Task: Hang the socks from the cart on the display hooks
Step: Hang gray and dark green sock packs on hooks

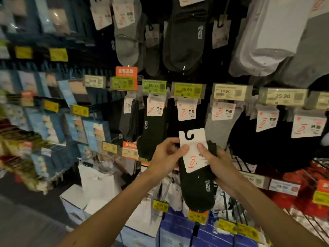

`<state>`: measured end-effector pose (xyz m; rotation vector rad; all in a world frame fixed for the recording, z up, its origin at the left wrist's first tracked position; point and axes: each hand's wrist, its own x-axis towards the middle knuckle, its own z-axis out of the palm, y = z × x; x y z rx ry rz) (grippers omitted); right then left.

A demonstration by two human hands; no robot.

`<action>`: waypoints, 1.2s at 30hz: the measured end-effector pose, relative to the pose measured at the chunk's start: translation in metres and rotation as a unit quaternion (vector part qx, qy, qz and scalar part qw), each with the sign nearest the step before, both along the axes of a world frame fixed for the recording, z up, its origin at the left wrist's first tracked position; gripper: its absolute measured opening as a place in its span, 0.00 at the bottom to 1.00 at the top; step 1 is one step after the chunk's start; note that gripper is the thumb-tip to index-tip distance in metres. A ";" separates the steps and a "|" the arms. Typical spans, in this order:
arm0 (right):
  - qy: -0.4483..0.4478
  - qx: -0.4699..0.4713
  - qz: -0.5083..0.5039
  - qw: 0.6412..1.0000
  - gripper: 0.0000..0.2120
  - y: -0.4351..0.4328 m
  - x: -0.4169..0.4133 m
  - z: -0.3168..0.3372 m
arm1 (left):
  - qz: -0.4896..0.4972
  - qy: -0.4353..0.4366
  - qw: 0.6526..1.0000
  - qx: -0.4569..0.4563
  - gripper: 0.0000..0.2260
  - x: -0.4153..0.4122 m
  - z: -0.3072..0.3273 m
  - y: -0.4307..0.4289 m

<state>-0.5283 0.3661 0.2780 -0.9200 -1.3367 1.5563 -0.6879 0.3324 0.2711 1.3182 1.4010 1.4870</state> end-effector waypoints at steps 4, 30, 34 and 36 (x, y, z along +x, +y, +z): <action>-0.043 0.000 0.044 0.998 0.13 0.003 -0.025 -0.008 | 0.018 -0.016 1.000 -0.004 0.04 -0.018 -0.011 -0.009; -0.045 0.276 -0.067 0.958 0.25 0.060 -0.146 0.031 | -0.089 0.109 0.979 0.145 0.26 -0.159 0.055 0.065; -0.049 0.309 -0.105 0.944 0.19 0.061 -0.153 0.040 | -0.087 0.137 0.969 0.185 0.27 -0.163 0.063 0.075; -0.058 0.326 -0.120 0.936 0.14 0.062 -0.157 0.044 | -0.081 0.148 0.965 0.201 0.28 -0.163 0.068 0.079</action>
